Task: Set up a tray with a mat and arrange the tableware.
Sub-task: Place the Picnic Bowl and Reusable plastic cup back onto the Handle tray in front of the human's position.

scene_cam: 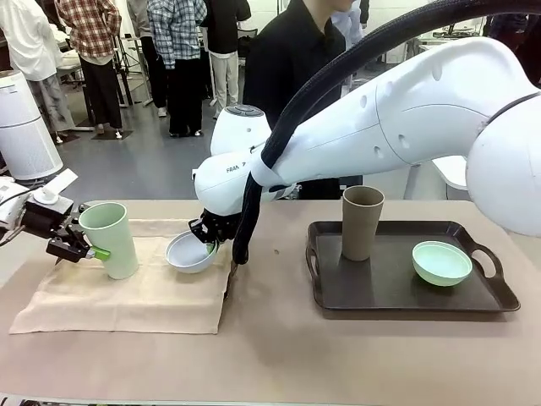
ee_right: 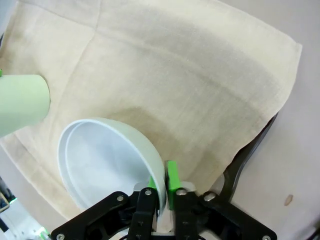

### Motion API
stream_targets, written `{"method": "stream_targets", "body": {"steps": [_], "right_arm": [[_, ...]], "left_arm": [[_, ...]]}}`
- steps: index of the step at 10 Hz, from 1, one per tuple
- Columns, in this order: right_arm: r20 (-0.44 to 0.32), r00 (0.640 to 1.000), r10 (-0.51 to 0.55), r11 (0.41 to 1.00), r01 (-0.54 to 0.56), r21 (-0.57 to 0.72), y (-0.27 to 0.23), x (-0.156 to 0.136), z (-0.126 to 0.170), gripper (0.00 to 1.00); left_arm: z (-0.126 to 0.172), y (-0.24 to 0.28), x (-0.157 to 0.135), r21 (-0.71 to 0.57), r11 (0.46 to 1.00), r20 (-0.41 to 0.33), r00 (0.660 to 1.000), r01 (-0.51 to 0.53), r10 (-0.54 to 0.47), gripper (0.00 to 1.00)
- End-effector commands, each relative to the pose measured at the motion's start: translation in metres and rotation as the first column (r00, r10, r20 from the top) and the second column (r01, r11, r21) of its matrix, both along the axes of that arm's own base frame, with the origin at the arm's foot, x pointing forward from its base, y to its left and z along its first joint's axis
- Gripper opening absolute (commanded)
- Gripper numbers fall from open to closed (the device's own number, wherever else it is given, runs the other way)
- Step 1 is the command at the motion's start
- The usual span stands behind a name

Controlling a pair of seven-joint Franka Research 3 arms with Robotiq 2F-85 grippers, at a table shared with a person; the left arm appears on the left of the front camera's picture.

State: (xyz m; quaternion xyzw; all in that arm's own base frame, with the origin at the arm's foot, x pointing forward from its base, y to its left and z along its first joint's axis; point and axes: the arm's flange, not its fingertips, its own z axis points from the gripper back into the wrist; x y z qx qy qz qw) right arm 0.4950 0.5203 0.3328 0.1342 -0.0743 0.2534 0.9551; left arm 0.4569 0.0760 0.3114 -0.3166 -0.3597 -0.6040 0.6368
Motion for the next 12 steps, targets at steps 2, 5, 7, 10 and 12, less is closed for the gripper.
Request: {"method": "stream_targets", "body": {"steps": [2,5,7,10,12], "right_arm": [[0.005,1.0,0.02,1.0,-0.02,0.005,-0.001,0.0,0.001,0.83],[0.03,0.999,-0.026,0.991,0.03,-0.127,-0.003,-0.009,0.016,1.0],[0.054,0.998,-0.021,0.984,0.03,-0.174,-0.007,-0.022,0.036,1.0],[0.124,0.992,-0.021,0.981,0.044,-0.188,-0.018,-0.05,0.075,1.0],[0.155,0.987,-0.039,0.979,0.069,-0.192,-0.031,-0.07,0.101,1.0]], "left_arm": [[-0.001,0.0,0.003,-0.002,1.0,0.046,0.999,-0.008,0.008,1.0],[0.007,0.005,-0.001,0.064,0.996,0.012,0.998,-0.055,0.055,1.0],[0.012,0.014,-0.007,0.135,0.986,-0.013,0.995,-0.097,0.1,1.0],[0.027,0.04,-0.017,0.265,0.943,-0.061,0.973,-0.2,0.223,1.0],[0.068,0.048,-0.035,0.358,0.9,-0.083,0.951,-0.25,0.297,1.0]]}}
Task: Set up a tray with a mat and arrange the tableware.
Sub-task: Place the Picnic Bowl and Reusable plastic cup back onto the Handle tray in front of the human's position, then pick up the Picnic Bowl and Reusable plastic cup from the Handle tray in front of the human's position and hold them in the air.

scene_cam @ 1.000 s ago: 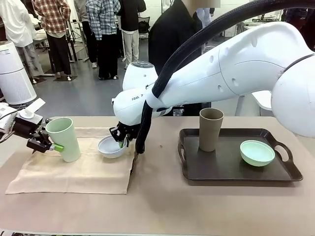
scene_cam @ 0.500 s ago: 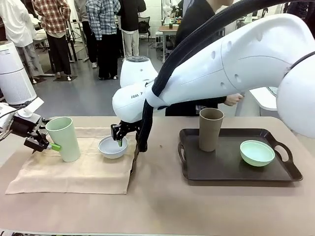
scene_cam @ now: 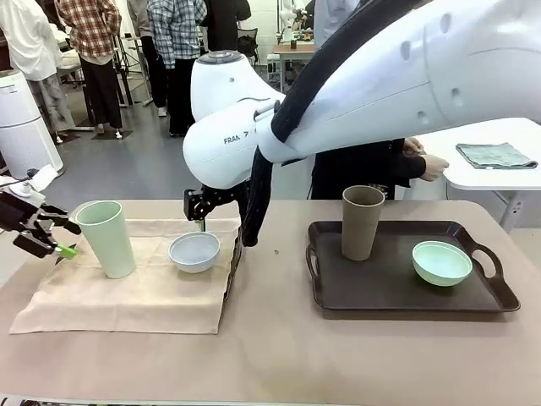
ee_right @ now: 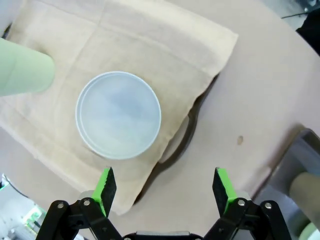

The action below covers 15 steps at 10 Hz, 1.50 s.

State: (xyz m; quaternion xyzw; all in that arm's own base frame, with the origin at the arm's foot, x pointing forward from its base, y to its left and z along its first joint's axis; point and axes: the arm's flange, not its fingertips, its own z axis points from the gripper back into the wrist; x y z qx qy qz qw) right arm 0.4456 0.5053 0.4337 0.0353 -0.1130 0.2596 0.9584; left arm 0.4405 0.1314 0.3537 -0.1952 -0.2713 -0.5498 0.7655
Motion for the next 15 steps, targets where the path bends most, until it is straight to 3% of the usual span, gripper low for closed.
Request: {"method": "stream_targets", "body": {"steps": [1,2,3,4,5,6,7,8,9,15], "right_arm": [[0.038,0.998,-0.047,0.998,0.048,-0.041,-0.023,-0.033,0.011,1.0],[0.041,0.998,-0.056,0.996,0.059,-0.064,-0.029,-0.042,0.021,1.0],[0.035,0.997,-0.069,0.994,0.071,-0.087,-0.033,-0.053,0.028,1.0],[0.052,0.995,-0.081,0.992,0.085,-0.092,-0.037,-0.064,0.037,1.0],[0.069,0.993,-0.094,0.991,0.1,-0.088,-0.038,-0.077,0.046,1.0],[0.083,0.991,-0.101,0.991,0.108,-0.081,-0.04,-0.088,0.054,1.0],[0.118,0.987,-0.111,0.99,0.121,-0.077,-0.042,-0.101,0.063,1.0],[0.179,0.977,-0.116,0.987,0.133,-0.087,-0.044,-0.11,0.071,1.0],[0.061,0.995,-0.074,0.995,0.078,-0.066,-0.032,-0.088,0.063,1.0],[0.061,0.995,-0.074,0.995,0.078,-0.066,-0.032,-0.088,0.063,1.0]], "left_arm": [[0.062,-0.012,-0.034,0.102,0.987,-0.044,0.99,-0.128,0.133,1.0],[0.096,-0.027,-0.046,0.195,0.935,-0.009,0.953,-0.296,0.303,1.0],[0.125,-0.047,-0.058,0.254,0.829,0.083,0.865,-0.499,0.495,1.0],[0.152,-0.065,-0.074,0.303,0.748,0.155,0.805,-0.59,0.572,1.0],[0.179,-0.081,-0.092,0.344,0.626,0.246,0.711,-0.7,0.659,1.0],[0.198,-0.096,-0.099,0.321,0.579,0.296,0.66,-0.749,0.69,1.0],[0.211,-0.109,-0.105,0.3,0.573,0.266,0.643,-0.763,0.718,1.0],[0.22,-0.116,-0.109,0.289,0.62,0.171,0.676,-0.73,0.717,1.0],[0.203,-0.097,-0.094,0.252,0.62,0.335,0.668,-0.743,0.665,1.0],[0.203,-0.097,-0.094,0.252,0.62,0.335,0.668,-0.743,0.665,1.0]]}}
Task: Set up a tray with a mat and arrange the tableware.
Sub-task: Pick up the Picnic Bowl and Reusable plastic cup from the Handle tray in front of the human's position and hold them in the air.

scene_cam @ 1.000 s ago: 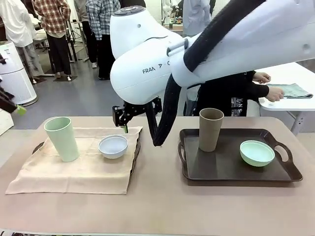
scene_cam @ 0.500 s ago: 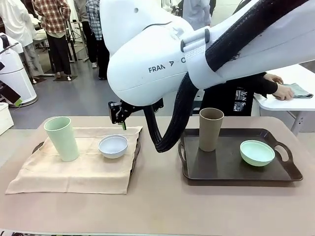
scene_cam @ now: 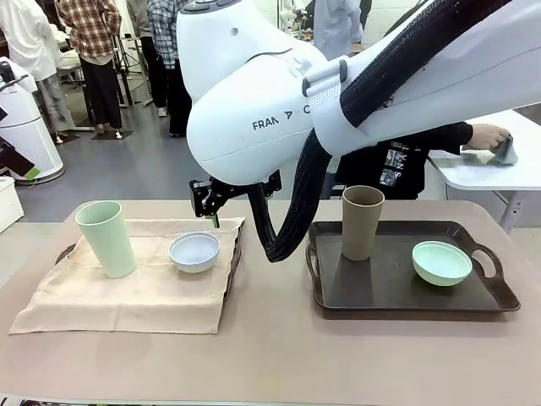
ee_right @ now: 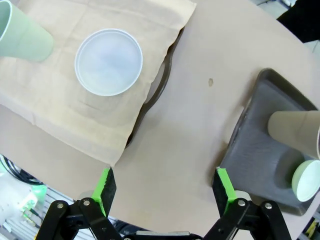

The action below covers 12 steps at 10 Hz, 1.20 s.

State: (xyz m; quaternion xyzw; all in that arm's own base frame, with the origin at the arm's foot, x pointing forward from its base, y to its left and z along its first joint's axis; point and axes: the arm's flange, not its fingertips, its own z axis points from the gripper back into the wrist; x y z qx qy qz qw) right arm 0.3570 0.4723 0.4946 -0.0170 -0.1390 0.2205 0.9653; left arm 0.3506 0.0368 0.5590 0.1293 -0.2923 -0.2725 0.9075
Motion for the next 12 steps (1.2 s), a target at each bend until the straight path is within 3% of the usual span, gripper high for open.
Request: {"method": "stream_targets", "body": {"steps": [1,10,11,12], "right_arm": [[-0.015,1.0,0.016,1.0,-0.016,0.01,0.001,0.0003,0.0025,1.0],[-0.015,1.0,0.016,1.0,-0.016,0.01,0.001,0.0003,0.0025,1.0],[-0.015,1.0,0.016,1.0,-0.016,0.01,0.001,0.0003,0.0025,1.0],[0.001,1.0,0.002,1.0,-0.002,0.002,0.0011,-0.0009,0.0012,1.0]], "left_arm": [[-0.0022,-0.0027,-0.0037,-0.002,1.0,0.013,1.0,-0.022,0.022,1.0],[-0.0022,-0.0027,-0.0037,-0.002,1.0,0.013,1.0,-0.022,0.022,1.0],[0.0007,0.0004,-0.0005,0.0,1.0,0.004,1.0,0.001,-0.001,1.0],[-0.005,-0.0077,0.0009,0.011,0.999,-0.064,0.997,-0.04,0.04,1.0]]}}
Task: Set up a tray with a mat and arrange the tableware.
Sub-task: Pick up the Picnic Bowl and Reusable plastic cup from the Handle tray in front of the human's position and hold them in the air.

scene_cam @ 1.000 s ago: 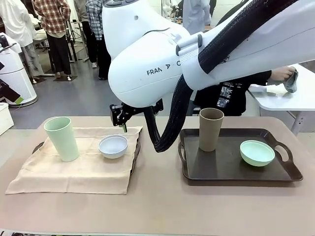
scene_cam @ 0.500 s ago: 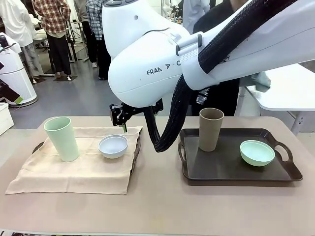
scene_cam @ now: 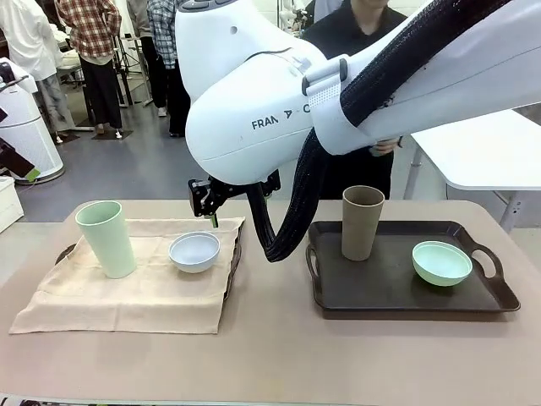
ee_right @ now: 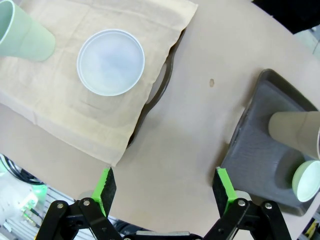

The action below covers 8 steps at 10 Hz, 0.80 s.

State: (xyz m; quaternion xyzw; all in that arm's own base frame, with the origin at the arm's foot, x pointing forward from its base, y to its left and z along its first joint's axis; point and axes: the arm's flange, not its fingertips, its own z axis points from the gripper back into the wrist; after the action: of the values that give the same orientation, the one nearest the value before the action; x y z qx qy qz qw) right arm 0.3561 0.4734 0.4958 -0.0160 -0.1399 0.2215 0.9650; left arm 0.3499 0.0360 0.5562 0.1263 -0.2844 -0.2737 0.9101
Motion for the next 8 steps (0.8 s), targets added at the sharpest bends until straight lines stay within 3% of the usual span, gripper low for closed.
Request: {"method": "stream_targets", "body": {"steps": [1,2,4,5,6,7,8], "right_arm": [[0.006,1.0,0.004,0.988,-0.004,0.152,-0.019,-0.009,0.008,1.0],[0.013,0.999,-0.039,0.98,0.036,0.195,-0.043,-0.021,0.015,1.0],[-0.029,0.991,-0.133,0.983,0.136,0.123,-0.092,-0.052,0.022,1.0],[-0.104,0.974,-0.201,0.975,0.209,0.072,-0.112,-0.065,0.026,1.0],[-0.007,0.994,-0.105,0.983,0.105,0.153,-0.05,-0.025,0.027,1.0],[-0.007,0.994,-0.105,0.983,0.105,0.153,-0.05,-0.025,0.027,1.0],[-0.03,0.986,-0.164,0.979,0.167,0.118,-0.085,-0.049,0.03,1.0]], "left_arm": [[-0.005,-0.021,-0.005,-0.044,0.993,-0.207,0.974,-0.107,0.096,1.0],[0.001,-0.035,-0.021,-0.093,0.988,-0.339,0.937,-0.125,0.086,1.0],[0.012,-0.062,-0.045,-0.135,0.974,-0.514,0.853,-0.182,0.088,1.0],[0.016,-0.079,-0.057,-0.18,0.96,-0.551,0.83,-0.216,0.083,1.0],[-0.013,-0.048,-0.039,-0.087,0.99,-0.441,0.895,-0.108,0.059,1.0],[-0.013,-0.048,-0.039,-0.087,0.99,-0.441,0.895,-0.108,0.059,1.0],[0.0,-0.069,-0.055,-0.122,0.983,-0.525,0.849,-0.135,0.051,1.0]]}}
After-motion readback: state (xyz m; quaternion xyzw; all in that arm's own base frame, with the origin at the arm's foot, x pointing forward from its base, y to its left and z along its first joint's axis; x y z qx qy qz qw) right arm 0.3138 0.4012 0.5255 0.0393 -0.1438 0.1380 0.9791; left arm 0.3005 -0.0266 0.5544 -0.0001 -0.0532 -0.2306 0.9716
